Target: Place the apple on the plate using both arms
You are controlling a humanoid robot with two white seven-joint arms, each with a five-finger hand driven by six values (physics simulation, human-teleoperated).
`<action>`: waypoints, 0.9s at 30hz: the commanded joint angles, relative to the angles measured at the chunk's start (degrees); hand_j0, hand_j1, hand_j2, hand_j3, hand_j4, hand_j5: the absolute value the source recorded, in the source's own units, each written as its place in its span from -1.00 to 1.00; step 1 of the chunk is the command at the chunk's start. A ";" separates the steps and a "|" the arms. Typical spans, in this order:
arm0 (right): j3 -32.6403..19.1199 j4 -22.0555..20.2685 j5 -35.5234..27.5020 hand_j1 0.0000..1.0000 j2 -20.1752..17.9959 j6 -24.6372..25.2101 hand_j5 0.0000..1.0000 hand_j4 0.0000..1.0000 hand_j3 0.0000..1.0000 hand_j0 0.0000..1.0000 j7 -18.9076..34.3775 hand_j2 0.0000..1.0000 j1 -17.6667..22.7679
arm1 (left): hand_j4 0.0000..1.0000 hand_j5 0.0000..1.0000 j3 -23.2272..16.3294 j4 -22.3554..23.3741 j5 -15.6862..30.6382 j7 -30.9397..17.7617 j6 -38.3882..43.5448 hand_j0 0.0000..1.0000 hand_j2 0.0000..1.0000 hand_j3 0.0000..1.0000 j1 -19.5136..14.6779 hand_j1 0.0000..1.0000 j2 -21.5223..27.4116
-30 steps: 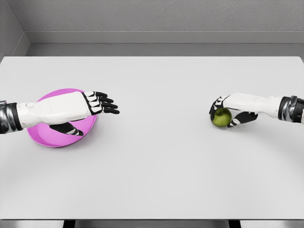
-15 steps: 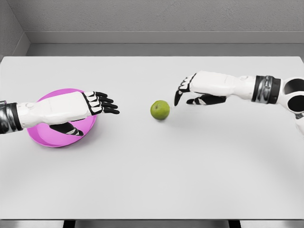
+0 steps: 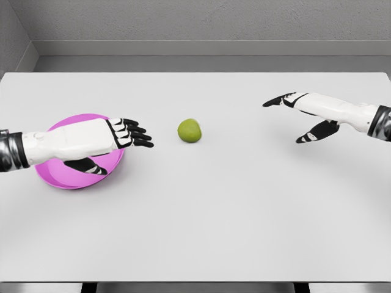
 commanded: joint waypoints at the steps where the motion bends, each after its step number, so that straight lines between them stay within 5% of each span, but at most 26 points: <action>1: -0.09 0.13 -0.44 1.00 -0.09 0.16 1.00 1.00 1.00 1.00 -0.02 1.00 0.00 | 1.00 1.00 -0.02 0.00 0.43 -0.33 0.09 1.00 1.00 1.00 0.00 1.00 -0.15; 4: -0.09 0.13 -0.44 1.00 -0.09 0.16 1.00 1.00 1.00 1.00 -0.02 1.00 0.00 | 1.00 1.00 -0.28 0.17 0.34 -0.41 0.09 1.00 1.00 1.00 -0.18 1.00 -0.68; 6: -0.09 0.13 -0.44 1.00 -0.09 0.16 1.00 1.00 1.00 1.00 -0.02 1.00 0.00 | 1.00 1.00 -2.66 2.28 0.34 -0.33 0.09 1.00 1.00 1.00 -3.42 1.00 -2.25; 8: -0.09 0.13 -0.44 1.00 -0.09 0.16 1.00 1.00 1.00 1.00 -0.02 1.00 0.00 | 1.00 1.00 -3.10 8.07 0.17 -1.38 0.09 1.00 1.00 1.00 -8.26 1.00 -9.37; 10: -0.09 0.13 -0.44 1.00 -0.01 0.16 1.00 1.00 1.00 1.00 -0.02 1.00 0.00 | 1.00 1.00 -0.73 13.35 -0.01 -1.73 0.09 1.00 1.00 1.00 -8.61 1.00 -16.66; 13: 0.00 0.13 -0.44 1.00 -0.01 0.16 1.00 1.00 1.00 1.00 -0.02 1.00 0.00 | 1.00 1.00 -1.08 13.35 -13.09 -3.40 0.09 1.00 1.00 1.00 -12.48 1.00 -22.82; 18: 0.00 0.13 -0.36 1.00 0.08 0.16 1.00 1.00 1.00 1.00 -0.02 1.00 -0.09 | 1.00 1.00 -3.45 17.05 -18.20 -6.92 0.09 1.00 1.00 1.00 -14.77 1.00 -24.76; 27: 0.00 0.13 -0.27 1.00 0.17 0.16 1.00 1.00 1.00 1.00 -0.02 1.00 -0.09 | 1.00 1.00 -4.50 26.80 -18.55 -6.83 0.09 1.00 1.00 1.00 -16.87 1.00 -31.79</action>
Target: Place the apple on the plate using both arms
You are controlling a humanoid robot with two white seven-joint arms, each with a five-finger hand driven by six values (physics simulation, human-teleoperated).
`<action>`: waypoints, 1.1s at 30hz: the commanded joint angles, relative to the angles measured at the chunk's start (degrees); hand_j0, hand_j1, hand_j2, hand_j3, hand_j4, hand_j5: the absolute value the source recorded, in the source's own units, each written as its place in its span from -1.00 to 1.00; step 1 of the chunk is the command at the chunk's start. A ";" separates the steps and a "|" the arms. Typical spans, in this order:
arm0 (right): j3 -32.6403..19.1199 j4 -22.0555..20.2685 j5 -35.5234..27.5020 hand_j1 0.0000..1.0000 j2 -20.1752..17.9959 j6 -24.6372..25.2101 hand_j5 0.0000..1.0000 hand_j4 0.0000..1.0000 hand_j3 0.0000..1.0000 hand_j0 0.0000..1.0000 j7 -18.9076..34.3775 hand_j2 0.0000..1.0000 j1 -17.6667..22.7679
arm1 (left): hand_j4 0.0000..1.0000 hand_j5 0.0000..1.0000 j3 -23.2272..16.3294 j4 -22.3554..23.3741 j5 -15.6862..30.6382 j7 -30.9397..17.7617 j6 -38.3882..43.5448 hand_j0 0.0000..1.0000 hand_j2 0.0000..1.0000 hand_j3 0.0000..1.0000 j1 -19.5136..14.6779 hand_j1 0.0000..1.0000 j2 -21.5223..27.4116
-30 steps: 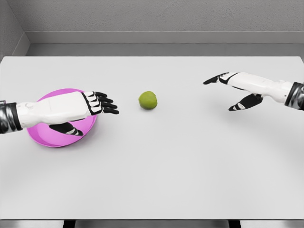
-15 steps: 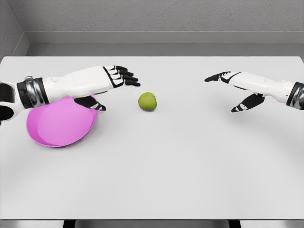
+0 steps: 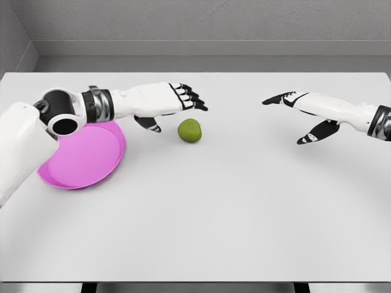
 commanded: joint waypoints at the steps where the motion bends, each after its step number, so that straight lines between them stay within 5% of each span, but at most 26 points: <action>1: -0.03 -0.03 -0.39 1.00 -0.09 0.16 1.00 1.00 1.00 1.00 -0.02 1.00 0.00 | 1.00 1.00 -1.72 1.95 0.07 -0.11 0.11 1.00 1.00 1.00 0.00 1.00 -2.03; 11: -0.03 -0.03 -0.39 1.00 -0.09 0.16 1.00 1.00 1.00 1.00 -0.02 1.00 0.00 | 1.00 1.00 -4.09 5.29 -7.23 -0.11 0.11 1.00 1.00 1.00 -1.85 1.00 -4.84; 22: -0.03 -0.11 -0.39 1.00 0.00 0.16 1.00 1.00 1.00 1.00 -0.02 1.00 0.00 | 1.00 1.00 -4.09 11.35 -9.16 -0.11 0.11 1.00 1.00 1.00 -3.43 1.00 -7.65; 33: -0.03 -0.11 -0.39 1.00 0.00 0.16 1.00 1.00 1.00 1.00 -0.02 1.00 0.26 | 0.97 0.97 -5.14 11.53 -9.34 -0.11 0.11 0.97 0.97 0.97 -3.43 0.97 -8.18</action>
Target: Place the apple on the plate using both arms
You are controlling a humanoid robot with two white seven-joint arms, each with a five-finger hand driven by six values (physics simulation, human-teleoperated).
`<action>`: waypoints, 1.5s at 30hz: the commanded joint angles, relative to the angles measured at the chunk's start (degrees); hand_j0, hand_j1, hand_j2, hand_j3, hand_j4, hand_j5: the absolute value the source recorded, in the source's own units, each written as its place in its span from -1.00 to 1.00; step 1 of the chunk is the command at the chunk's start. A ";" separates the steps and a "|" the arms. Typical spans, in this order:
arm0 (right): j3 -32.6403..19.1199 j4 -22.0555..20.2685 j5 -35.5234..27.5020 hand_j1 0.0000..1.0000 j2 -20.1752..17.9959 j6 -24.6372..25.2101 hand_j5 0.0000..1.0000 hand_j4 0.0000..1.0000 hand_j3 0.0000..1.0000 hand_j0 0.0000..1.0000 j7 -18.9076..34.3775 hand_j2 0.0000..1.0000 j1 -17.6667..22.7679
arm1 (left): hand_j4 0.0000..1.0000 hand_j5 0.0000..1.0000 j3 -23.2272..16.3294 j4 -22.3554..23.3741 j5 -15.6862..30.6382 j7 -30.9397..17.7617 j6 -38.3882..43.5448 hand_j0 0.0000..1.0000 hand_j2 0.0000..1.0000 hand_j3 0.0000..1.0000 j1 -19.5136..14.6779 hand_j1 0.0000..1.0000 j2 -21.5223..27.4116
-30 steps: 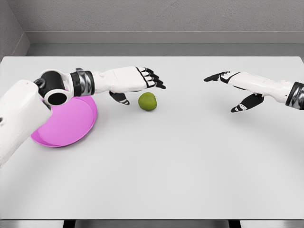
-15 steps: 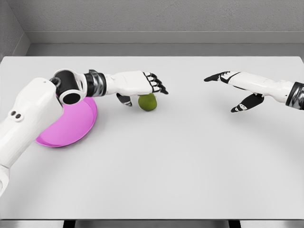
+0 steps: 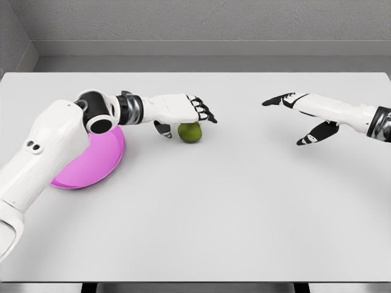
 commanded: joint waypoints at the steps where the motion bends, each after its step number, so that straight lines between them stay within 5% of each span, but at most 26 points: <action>1: -0.03 -0.03 -0.44 1.00 -0.06 0.16 1.00 1.00 1.00 1.00 -0.03 1.00 0.00 | 0.96 0.96 -0.38 0.00 0.27 0.03 0.12 0.96 0.96 0.96 0.00 0.96 -0.19; 36: -0.03 -0.20 -0.35 1.00 -0.14 0.16 1.00 1.00 1.00 1.00 -0.03 1.00 0.00 | 0.71 0.71 -0.30 4.21 -3.78 0.03 0.12 0.71 0.71 0.71 -0.26 0.71 -3.18; 45: -0.03 -0.29 -0.35 1.00 -0.14 0.16 1.00 1.00 1.00 1.00 -0.03 1.00 0.09 | 0.23 0.23 -0.47 4.13 -3.69 0.03 0.12 0.23 0.23 0.23 -0.18 0.23 -3.09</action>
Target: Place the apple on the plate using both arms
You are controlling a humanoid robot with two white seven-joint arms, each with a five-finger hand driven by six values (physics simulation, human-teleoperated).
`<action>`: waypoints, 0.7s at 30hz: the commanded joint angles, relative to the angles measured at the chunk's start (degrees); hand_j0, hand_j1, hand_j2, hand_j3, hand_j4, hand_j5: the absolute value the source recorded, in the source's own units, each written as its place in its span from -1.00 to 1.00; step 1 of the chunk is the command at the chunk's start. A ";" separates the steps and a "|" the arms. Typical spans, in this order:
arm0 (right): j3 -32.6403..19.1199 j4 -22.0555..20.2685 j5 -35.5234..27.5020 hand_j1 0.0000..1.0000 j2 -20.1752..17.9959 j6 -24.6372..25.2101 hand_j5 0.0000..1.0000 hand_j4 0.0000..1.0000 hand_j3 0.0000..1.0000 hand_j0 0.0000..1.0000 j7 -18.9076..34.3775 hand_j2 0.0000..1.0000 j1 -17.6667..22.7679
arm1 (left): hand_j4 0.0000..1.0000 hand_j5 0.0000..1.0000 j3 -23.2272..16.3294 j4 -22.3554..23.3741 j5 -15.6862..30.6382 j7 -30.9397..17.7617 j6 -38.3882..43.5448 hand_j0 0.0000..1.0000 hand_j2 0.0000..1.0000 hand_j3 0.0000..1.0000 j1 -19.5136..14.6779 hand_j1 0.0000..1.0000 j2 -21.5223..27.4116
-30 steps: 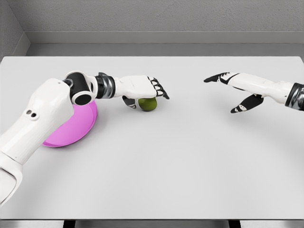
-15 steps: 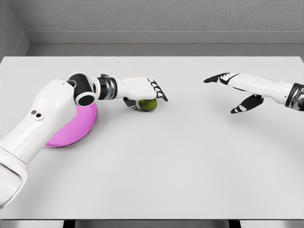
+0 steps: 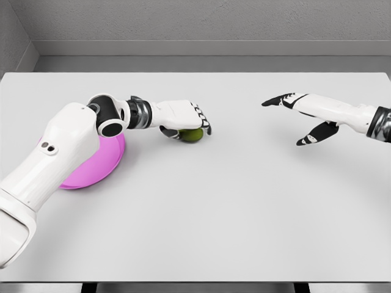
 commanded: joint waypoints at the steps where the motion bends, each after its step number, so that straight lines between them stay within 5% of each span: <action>1: -0.04 0.01 -0.41 1.00 -0.06 0.16 1.00 1.00 1.00 1.00 -0.02 1.00 0.00 | 0.21 0.21 0.05 -0.04 0.30 0.03 0.13 0.21 0.21 0.21 0.00 0.21 0.04; 13: 0.05 0.10 -0.50 1.00 -0.06 0.16 1.00 1.00 1.00 1.00 -0.02 1.00 0.09 | -0.09 -0.09 0.05 -0.75 0.92 0.03 0.13 -0.09 -0.09 -0.09 -1.23 -0.09 0.65; 15: -0.04 0.10 -0.50 1.00 -0.06 0.16 1.00 1.00 1.00 1.00 -0.02 1.00 0.09 | -0.17 -0.17 0.14 -1.10 4.69 0.03 0.13 -0.17 -0.17 -0.17 -2.20 -0.17 1.70; 17: 0.05 0.10 -0.50 1.00 -0.06 0.16 1.00 1.00 1.00 1.00 -0.02 1.00 0.09 | -0.18 -0.18 0.40 -4.26 7.86 0.03 0.13 -0.18 -0.18 -0.18 -2.20 -0.18 5.39; 19: -0.04 0.10 -0.50 1.00 -0.06 0.16 1.00 1.00 1.00 1.00 -0.02 1.00 0.09 | -0.22 -0.22 0.49 -12.86 15.14 0.03 0.13 -0.22 -0.22 -0.22 -2.11 -0.22 14.34; 21: 0.05 0.10 -0.50 1.00 -0.06 0.16 1.00 1.00 1.00 1.00 -0.02 1.00 0.09 | -0.24 -0.24 1.19 -16.74 20.95 0.03 0.13 -0.24 -0.24 -0.24 -2.02 -0.24 22.52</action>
